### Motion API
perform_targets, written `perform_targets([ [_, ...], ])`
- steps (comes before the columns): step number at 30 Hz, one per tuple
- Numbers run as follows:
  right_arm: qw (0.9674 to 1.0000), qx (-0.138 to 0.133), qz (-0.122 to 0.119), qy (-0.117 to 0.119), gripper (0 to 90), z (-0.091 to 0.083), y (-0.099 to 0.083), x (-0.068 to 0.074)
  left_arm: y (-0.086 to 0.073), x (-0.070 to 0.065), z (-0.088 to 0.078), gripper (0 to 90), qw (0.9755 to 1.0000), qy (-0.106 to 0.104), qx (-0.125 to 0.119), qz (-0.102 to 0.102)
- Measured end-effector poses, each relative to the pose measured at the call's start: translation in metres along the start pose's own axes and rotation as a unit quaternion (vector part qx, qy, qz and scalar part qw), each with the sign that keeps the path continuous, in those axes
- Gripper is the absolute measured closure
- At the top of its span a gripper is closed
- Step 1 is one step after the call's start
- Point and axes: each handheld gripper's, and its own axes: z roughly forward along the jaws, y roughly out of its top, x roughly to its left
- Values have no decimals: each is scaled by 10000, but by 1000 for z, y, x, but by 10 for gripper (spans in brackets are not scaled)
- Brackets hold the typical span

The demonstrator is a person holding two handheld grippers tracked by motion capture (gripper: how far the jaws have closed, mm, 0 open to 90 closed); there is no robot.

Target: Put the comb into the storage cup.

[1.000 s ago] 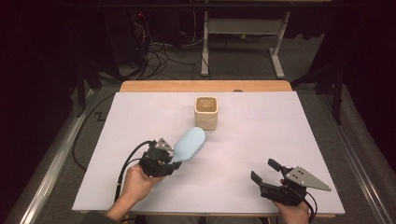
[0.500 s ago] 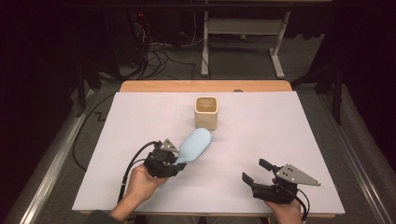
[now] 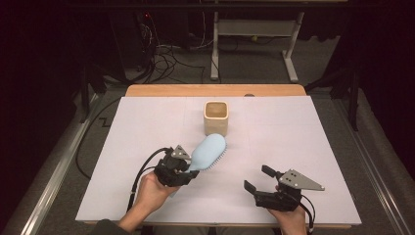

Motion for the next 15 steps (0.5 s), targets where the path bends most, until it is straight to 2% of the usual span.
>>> perform_targets([
  [6, 9998, 68, 42, 190, 137, 10, 3, 5, 3, -3, 2, 694, 10000, -20, -16, 48],
  [15, 9991, 242, 114, 319, 137, 24, 4, 10, 6, -6, 5, 694, 10000, -27, -18, 87],
])
